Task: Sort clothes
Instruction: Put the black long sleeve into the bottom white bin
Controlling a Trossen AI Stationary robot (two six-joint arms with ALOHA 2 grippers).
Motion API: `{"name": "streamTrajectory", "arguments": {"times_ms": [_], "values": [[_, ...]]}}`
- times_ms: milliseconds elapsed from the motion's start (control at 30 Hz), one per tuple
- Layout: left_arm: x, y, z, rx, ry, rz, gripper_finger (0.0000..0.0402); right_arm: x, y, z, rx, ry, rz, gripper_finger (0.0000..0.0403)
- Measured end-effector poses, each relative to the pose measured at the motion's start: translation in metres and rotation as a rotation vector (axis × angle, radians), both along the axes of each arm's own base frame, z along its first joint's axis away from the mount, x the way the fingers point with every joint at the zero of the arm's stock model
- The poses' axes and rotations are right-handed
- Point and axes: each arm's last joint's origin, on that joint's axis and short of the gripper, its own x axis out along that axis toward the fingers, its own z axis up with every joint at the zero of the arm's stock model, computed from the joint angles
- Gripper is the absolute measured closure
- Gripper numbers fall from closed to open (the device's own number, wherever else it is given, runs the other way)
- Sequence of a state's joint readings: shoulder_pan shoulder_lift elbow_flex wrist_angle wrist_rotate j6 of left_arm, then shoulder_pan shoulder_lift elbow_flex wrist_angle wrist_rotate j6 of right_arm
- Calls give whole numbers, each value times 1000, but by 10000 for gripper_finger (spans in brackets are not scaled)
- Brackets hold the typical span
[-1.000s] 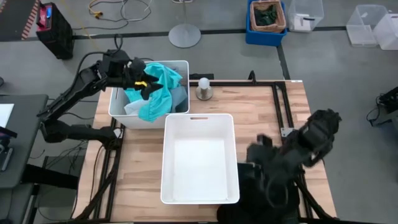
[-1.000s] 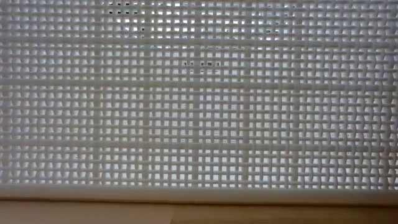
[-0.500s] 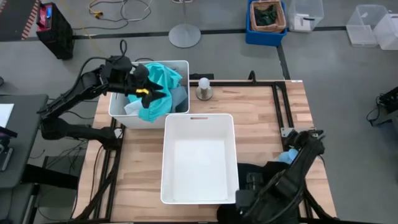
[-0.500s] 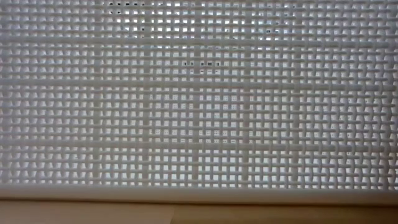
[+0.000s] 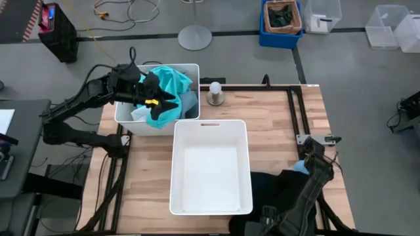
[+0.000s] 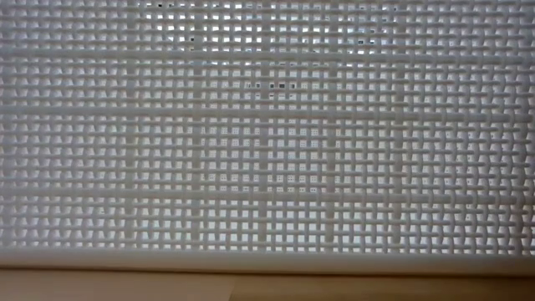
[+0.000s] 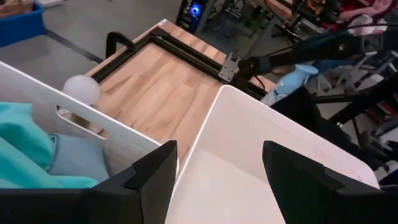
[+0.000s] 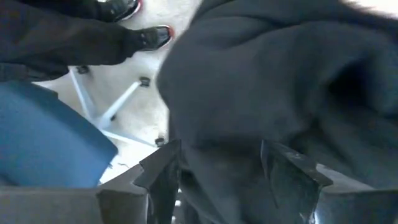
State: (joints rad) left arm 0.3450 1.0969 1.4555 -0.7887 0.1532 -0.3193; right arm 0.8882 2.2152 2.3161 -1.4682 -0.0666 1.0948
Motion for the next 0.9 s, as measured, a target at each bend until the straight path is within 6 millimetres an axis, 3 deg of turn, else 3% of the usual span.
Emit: {"name": "streamTrajectory", "arguments": {"times_ms": [300, 433, 600, 733, 900], "values": [[1, -2, 0, 4, 0, -5, 171, 6, 28, -64, -111, 93, -29, 168], [1, -2, 0, -3, -1, -1, 171, 13, 31, -101, -201, 161, -36, 168], [1, -2, 0, -8, -2, 1, 171, 22, 34, -132, -217, 234, -45, 183], [1, -2, 0, -18, -4, 5, 171, 23, 34, -135, -203, 256, -80, 247], [1, -2, 0, -19, -4, 5, 171, 16, 36, -125, -205, 246, -91, 375]]}}
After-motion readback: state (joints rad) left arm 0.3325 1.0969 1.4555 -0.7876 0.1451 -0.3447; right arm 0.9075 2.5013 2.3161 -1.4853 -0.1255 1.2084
